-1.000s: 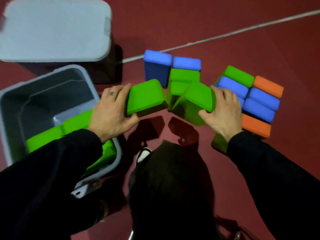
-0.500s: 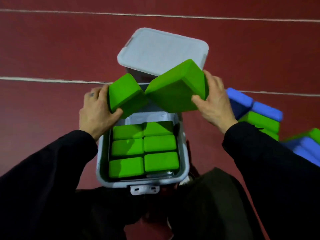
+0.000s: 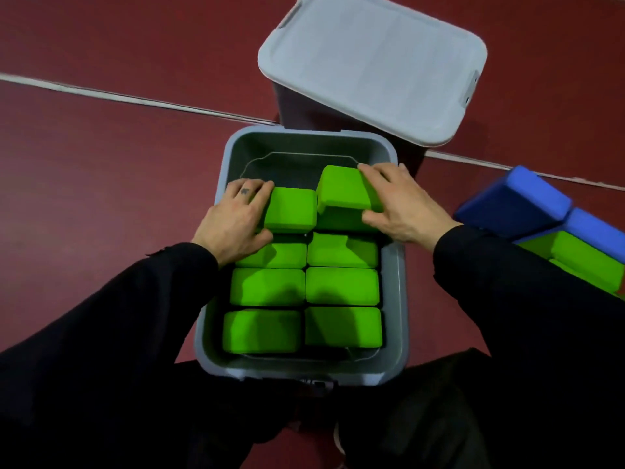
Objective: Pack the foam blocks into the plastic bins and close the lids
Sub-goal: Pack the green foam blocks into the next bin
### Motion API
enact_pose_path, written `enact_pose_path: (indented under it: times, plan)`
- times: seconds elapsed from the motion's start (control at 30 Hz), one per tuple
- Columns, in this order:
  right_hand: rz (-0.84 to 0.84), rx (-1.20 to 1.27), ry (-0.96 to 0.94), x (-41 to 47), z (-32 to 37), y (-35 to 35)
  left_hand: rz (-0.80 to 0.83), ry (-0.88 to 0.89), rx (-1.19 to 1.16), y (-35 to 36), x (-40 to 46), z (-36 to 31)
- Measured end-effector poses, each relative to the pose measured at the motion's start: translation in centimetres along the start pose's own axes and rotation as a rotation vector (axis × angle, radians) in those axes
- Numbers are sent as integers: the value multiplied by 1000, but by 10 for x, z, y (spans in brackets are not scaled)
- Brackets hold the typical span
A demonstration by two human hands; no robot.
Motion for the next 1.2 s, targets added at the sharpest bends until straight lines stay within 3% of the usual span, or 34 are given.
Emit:
enact_pose_path:
  times: [0.3,0.5,0.57,0.67,0.8,0.93,1.07,1.2]
  plan:
    - [180,-18,-32,22,-14,55,120,34,-59,54,24,14]
    - [234,-44,-37,32,-38,84,114,91,-4,89,38,11]
    - [291,-67,-8,38,-36,95,176,43,28,109,39,19]
    - [272,-128,81,41,-27,115,137,-65,38,121,39,25]
    - [300,-151,175,30,-17,139,89,-68,46,119,33,19]
    - [318,-126,182,35,-18,137,44,35,160,118,30,6]
    - [355,-79,178,34,-16,129,74,-10,89,108,26,-12]
    - [225,83,128,22,-14,89,71,105,-6,81,22,-57]
Point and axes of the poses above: each hand's wrist, its own x-axis towards the middle knuckle, its own y-axis out of the palm, z = x × y, the point moved 5 cm from there along x, towards the middle knuckle, and after that the axes turned 9 degrees about -y, right-handed, at the moved point
